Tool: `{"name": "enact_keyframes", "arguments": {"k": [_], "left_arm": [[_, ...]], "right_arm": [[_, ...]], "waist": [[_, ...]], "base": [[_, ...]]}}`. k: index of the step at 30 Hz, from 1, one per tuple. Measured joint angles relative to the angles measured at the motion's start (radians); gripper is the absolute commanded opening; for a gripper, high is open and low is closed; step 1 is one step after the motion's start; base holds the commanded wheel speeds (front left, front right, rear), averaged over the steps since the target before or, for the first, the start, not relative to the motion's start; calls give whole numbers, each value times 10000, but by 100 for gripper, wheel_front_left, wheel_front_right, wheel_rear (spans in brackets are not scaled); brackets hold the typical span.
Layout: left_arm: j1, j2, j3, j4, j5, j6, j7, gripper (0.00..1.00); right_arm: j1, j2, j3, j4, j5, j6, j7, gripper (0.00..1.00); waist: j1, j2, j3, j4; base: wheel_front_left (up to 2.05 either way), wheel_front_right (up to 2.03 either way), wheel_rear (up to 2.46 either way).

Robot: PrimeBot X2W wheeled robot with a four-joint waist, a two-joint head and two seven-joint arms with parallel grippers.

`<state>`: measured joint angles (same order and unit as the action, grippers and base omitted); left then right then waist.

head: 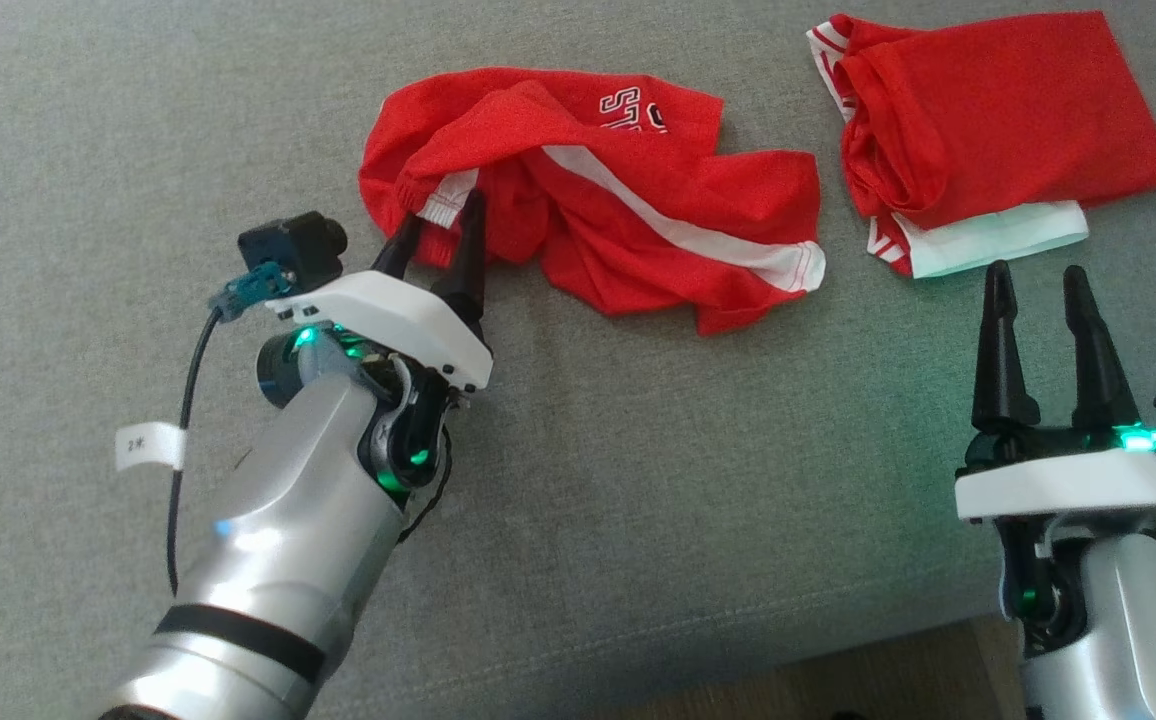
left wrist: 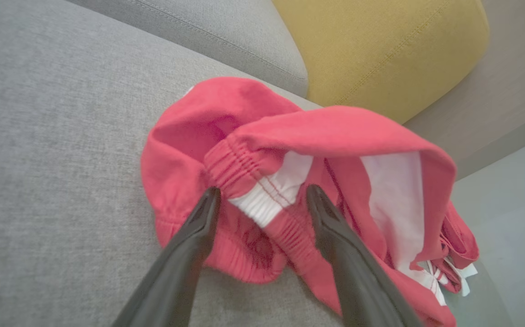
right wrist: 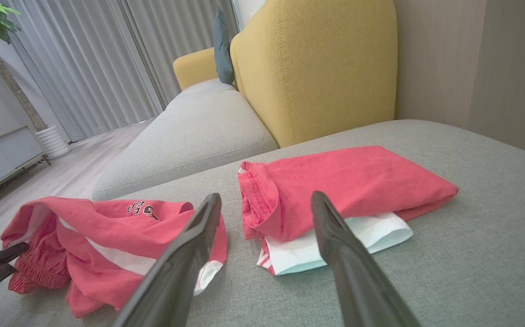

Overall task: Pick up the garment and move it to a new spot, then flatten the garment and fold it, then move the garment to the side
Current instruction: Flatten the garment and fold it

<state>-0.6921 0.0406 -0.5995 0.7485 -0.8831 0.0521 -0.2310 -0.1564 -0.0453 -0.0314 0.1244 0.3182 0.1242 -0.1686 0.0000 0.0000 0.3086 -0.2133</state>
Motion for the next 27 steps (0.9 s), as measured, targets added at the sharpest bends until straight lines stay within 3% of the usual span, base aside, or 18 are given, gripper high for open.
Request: {"name": "enact_keyframes", "arguments": {"k": [3,4,5,6,27], "left_arm": [[-64,0,-73,61,-46,-92,-58,100],[-104,-2,-104,69,-104,-96,-86,78],[-132,-2,-123,71,-104,-130,-88,27],[-147,-2,-138,71,-104,-180,-98,0],[-66,-6,-401,-713,474,-242,-186,0]], "right_arm": [[0,0,-12,12,0,0,0,100],[0,0,-12,17,-2,0,0,100],[-1,0,-12,21,-2,0,2,100],[-1,0,-12,29,-2,0,2,100],[-538,-2,543,1532,173,0,717,100]], "waist": [[0,0,2,23],[0,0,1,32],[0,0,-4,39],[0,0,-12,48],[0,0,-192,650]], "base": [[0,0,0],[0,0,0],[0,0,0],[0,0,0],[0,0,0]]}}
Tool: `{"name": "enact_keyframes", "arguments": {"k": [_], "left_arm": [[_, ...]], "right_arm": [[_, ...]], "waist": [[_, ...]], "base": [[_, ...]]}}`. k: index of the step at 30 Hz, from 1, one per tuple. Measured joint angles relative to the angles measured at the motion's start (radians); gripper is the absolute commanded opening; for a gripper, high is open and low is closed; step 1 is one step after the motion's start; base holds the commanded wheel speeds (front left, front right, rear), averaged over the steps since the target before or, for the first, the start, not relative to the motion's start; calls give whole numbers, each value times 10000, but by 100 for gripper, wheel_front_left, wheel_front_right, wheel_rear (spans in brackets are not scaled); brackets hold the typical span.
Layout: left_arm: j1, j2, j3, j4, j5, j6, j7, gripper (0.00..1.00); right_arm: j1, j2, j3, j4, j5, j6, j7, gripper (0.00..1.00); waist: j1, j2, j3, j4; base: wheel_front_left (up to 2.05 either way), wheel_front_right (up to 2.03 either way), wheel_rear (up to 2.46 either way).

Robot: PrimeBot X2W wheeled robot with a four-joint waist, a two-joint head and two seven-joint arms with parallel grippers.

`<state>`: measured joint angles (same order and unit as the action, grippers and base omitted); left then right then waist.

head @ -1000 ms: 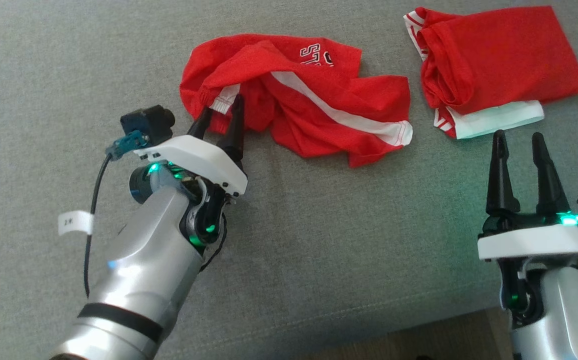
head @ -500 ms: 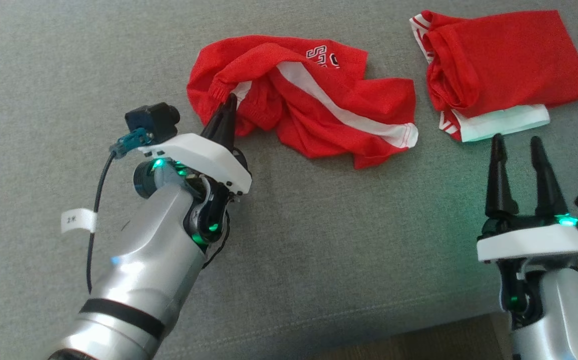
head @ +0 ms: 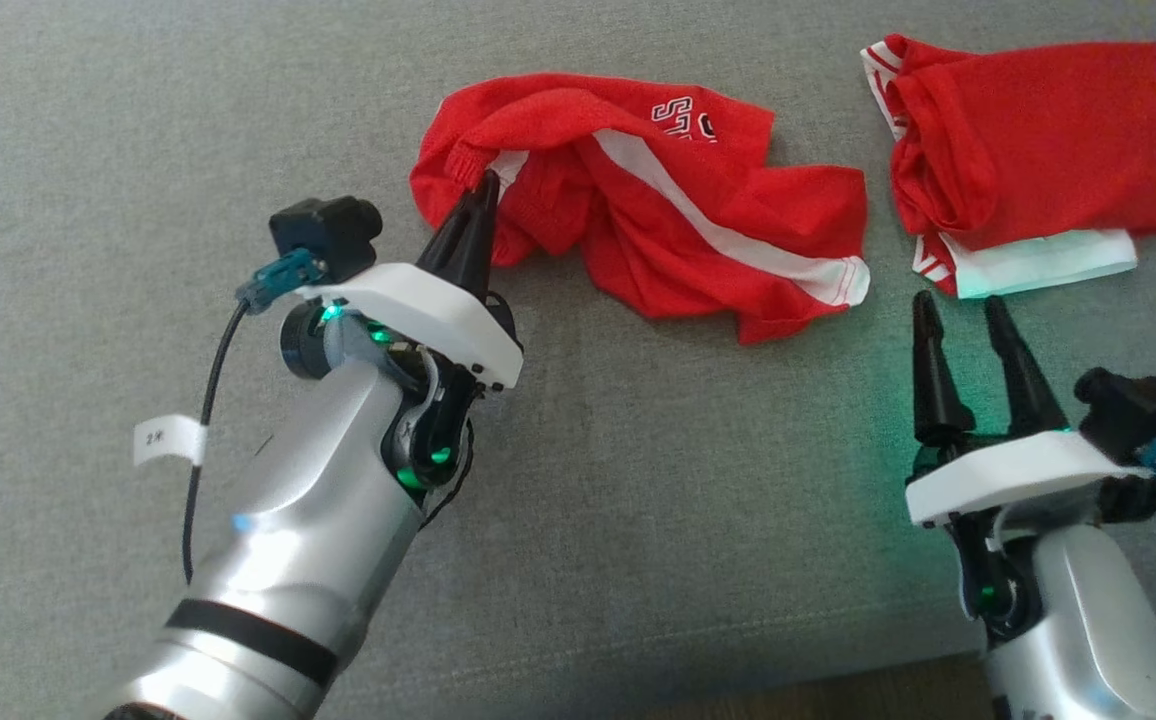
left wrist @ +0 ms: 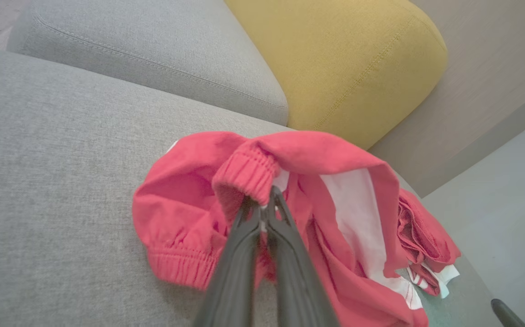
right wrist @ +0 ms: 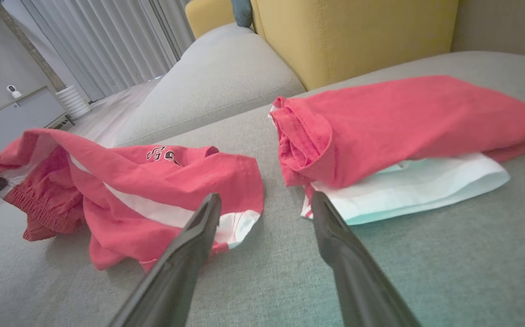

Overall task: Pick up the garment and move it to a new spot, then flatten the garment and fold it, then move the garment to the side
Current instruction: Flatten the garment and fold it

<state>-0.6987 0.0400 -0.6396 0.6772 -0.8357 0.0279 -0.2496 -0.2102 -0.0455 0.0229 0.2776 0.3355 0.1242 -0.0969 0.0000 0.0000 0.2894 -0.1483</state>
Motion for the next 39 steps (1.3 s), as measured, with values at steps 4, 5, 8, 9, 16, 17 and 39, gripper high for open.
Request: {"name": "enact_keyframes", "arguments": {"k": [4,5,8,9,16,17,39], "left_arm": [[44,0,-2,-161,90,0,0,0],[62,2,-6,-207,90,0,0,0],[143,0,-50,-293,90,59,0,0],[164,2,-71,-311,90,73,0,0],[183,2,-284,-477,90,86,0,0],[183,2,-295,-502,90,88,0,0],[183,12,-558,-593,90,167,0,0]], "right_arm": [[-267,0,146,587,301,0,40,100],[-366,-2,176,755,403,0,132,100],[-694,-4,284,1298,614,0,268,100],[-804,-4,305,1476,698,0,295,100],[-1614,-15,571,2851,1549,0,504,100],[-1729,-15,652,3039,1624,0,533,100],[-2941,-46,1106,5060,2157,0,-483,0]], "waist": [[0,0,-12,67],[0,0,-15,87],[0,0,1,142],[0,0,8,159],[0,0,63,298],[0,0,71,323],[0,0,15,530]], "base": [[0,0,0],[0,0,0],[0,0,0],[0,0,0],[0,0,0],[0,0,0],[0,0,0]]}}
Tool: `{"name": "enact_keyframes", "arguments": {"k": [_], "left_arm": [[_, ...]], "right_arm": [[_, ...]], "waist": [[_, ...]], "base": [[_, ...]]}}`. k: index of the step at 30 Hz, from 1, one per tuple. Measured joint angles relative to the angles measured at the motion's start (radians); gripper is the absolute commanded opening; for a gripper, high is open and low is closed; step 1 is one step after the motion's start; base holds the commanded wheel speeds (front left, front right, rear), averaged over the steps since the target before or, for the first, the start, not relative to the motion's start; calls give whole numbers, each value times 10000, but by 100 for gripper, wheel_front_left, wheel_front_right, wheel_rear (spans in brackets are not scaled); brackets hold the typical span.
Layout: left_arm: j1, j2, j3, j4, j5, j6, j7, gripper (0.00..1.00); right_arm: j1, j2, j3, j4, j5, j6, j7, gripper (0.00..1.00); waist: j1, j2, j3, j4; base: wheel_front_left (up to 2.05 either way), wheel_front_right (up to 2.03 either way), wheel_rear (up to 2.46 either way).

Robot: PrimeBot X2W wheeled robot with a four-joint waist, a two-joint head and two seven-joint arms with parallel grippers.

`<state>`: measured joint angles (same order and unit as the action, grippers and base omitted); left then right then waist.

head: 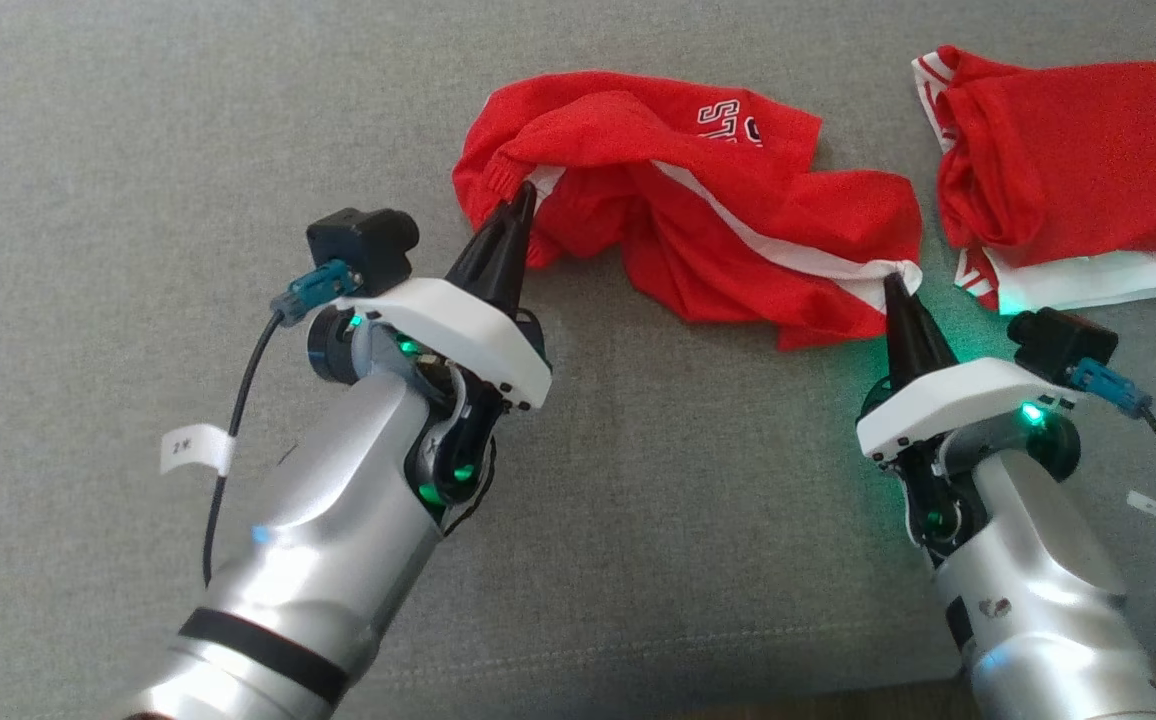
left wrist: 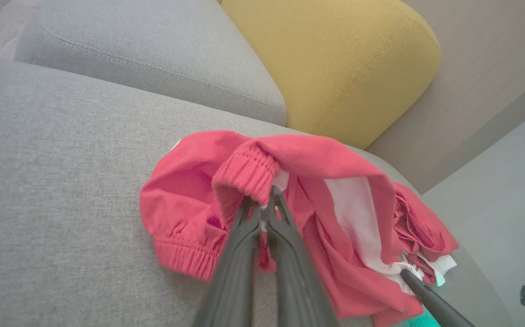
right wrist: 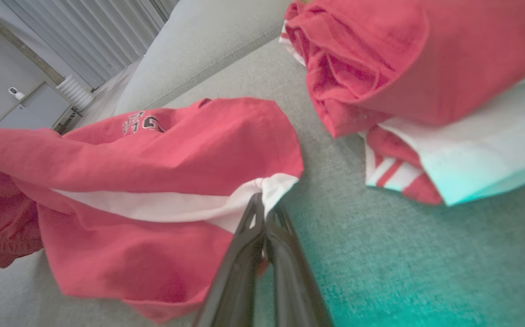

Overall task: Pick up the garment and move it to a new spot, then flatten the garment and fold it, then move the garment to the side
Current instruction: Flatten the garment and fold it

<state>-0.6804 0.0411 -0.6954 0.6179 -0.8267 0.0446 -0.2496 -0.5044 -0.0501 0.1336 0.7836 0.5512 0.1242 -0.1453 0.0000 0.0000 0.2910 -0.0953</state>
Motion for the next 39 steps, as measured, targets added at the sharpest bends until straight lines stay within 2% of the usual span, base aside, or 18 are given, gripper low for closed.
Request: {"name": "enact_keyframes", "arguments": {"k": [4,8,10,14,20,25,31,39], "left_arm": [[29,111,-8,-4,0,-4,0,0],[40,449,-182,-215,198,-58,127,0],[36,945,-391,-694,268,-301,656,0],[-31,1804,-602,-1710,328,-652,1766,0],[-548,2882,-612,-3632,-328,-982,3777,0],[-917,3503,-267,-4782,-961,-957,4888,0],[-1045,3963,276,-5708,-1446,-569,5411,0],[-865,4414,349,-6899,-2010,-267,6021,0]], "right_arm": [[-2,0,-167,-155,-637,0,-230,0],[-7,-79,-353,-1034,-1549,0,-77,0],[-169,-384,-349,-1985,-1992,0,485,0],[-758,-892,-40,-3390,-2011,0,1486,0],[-1348,-1778,568,-4709,-1795,0,2681,0],[-1632,-2259,863,-5256,-1488,0,3164,0],[-1817,-2685,721,-5868,-1285,0,3409,0],[-1361,-2729,261,-7083,-1304,0,4117,0]], "waist": [[0,0,-199,5],[0,0,-533,19],[0,0,-833,21],[0,0,-1321,46],[0,0,-2105,198],[0,0,-2697,405],[0,0,-3180,710],[0,0,-3418,1129]], "base": [[0,0,0],[0,0,0],[0,0,0],[0,0,0],[0,0,0],[0,0,0],[0,0,0],[0,0,0]]}}
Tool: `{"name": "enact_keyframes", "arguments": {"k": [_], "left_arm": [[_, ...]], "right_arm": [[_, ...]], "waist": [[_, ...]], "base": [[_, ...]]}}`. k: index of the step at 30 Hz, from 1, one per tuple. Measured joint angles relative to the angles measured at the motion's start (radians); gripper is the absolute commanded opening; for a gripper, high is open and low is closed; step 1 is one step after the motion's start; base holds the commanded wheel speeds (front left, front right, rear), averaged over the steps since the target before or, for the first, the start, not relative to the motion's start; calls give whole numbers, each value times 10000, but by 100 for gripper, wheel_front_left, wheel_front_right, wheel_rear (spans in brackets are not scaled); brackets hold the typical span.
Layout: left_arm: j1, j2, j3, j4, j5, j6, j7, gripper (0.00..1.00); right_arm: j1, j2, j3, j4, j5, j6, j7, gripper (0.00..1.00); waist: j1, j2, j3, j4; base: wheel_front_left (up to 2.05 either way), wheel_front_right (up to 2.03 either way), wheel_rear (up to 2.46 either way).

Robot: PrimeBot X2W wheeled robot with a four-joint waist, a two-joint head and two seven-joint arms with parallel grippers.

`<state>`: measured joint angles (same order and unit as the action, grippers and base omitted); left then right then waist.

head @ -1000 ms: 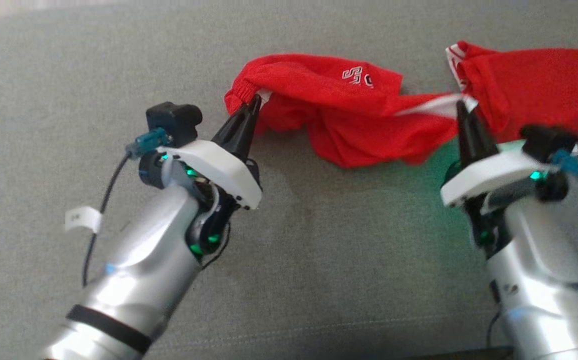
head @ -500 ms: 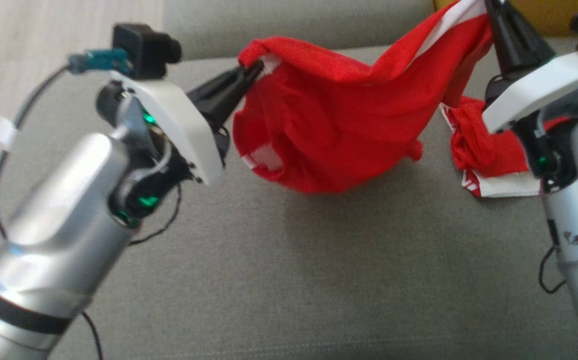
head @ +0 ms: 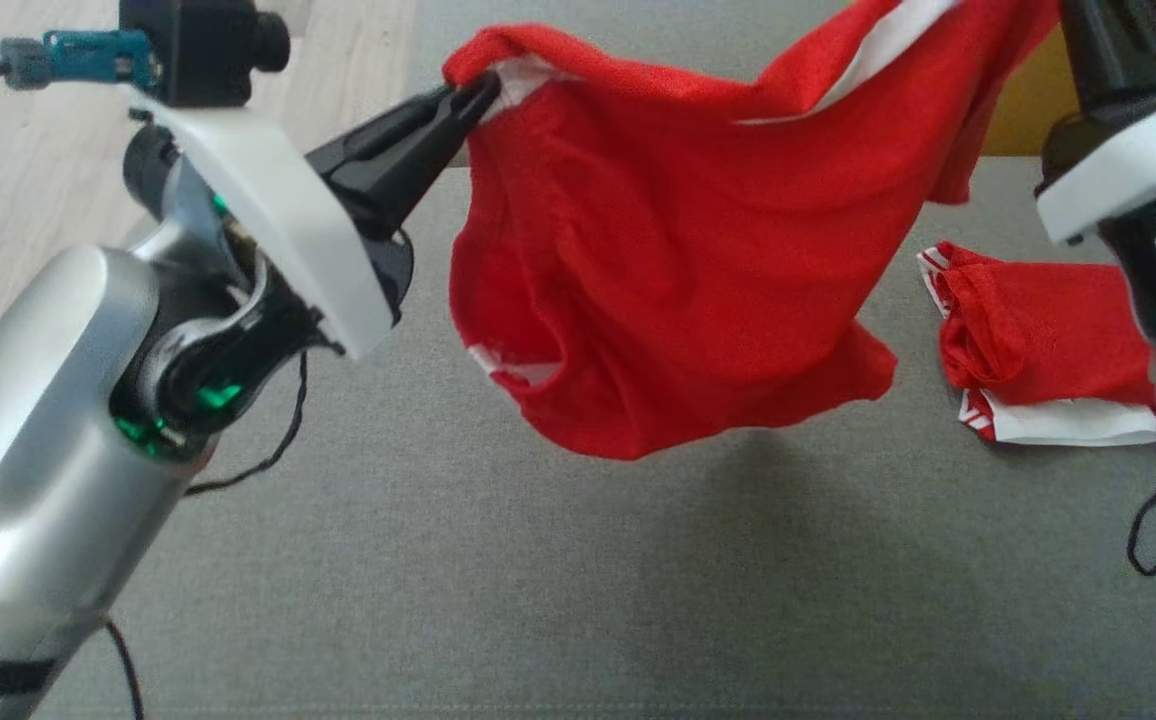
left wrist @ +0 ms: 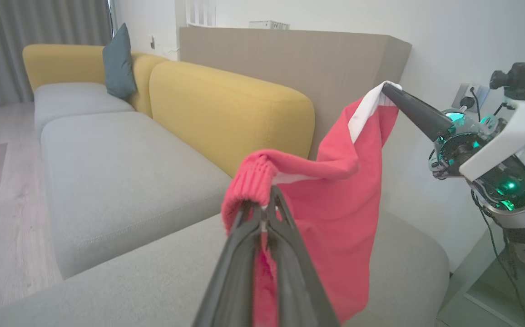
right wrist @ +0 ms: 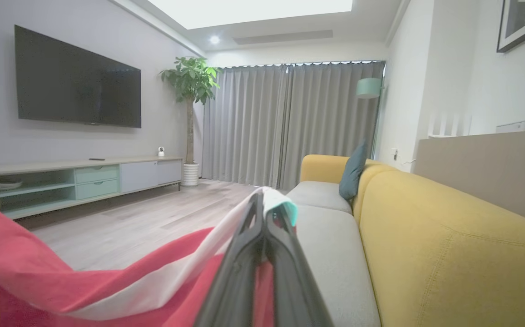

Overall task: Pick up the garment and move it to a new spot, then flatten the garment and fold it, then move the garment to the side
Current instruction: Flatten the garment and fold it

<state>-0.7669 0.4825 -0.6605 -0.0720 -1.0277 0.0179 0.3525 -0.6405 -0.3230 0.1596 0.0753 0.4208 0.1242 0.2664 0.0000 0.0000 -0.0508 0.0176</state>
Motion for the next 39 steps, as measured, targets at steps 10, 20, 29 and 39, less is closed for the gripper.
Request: {"name": "enact_keyframes", "arguments": {"k": [10,20,29,39], "left_arm": [[296,431,491,-307,-119,407,-13,0],[-2321,-288,794,2445,1206,46,-1427,0],[-6274,-1459,1371,6464,2711,-510,-4571,0],[-5548,-2646,1162,9089,3033,-1243,-6019,0]], "right_arm": [[365,316,-556,-502,-428,0,721,0],[-3255,857,-671,1908,-1526,0,-359,0],[-7712,1975,-961,6172,-3219,0,-3582,0],[-7297,2403,-221,9538,-3150,0,-4738,0]], "waist": [[0,0,297,188],[0,0,1864,60],[0,0,3666,-356],[3,-1,4981,-626]], "base": [[0,0,0],[0,0,0],[0,0,0],[0,0,0]]}}
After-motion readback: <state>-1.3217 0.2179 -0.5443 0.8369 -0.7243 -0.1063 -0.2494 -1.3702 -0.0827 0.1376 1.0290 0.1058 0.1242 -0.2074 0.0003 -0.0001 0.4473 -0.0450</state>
